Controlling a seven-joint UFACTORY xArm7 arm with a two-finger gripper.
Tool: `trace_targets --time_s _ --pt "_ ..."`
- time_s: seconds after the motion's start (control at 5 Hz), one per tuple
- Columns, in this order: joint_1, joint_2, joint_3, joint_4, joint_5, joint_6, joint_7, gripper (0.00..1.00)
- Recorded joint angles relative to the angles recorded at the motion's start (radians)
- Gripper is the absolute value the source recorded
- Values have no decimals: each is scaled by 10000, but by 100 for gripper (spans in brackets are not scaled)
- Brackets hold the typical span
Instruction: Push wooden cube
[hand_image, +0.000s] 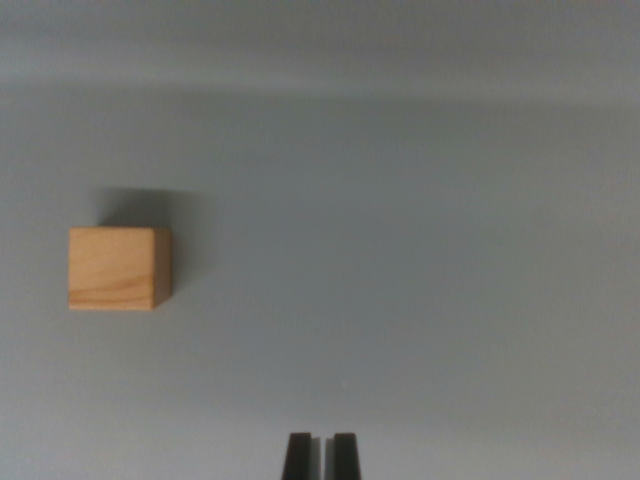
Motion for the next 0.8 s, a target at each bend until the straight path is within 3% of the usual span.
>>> trace_targets --time_s 0.2,0.4,0.6,0.8 --pt "0 0 0 0 0 0 0 0" --pt "105 195 75 -312 -39 -465 177 0" --pt "105 195 75 -312 -39 -465 177 0" --pt "212 393 150 -629 -78 -937 356 0"
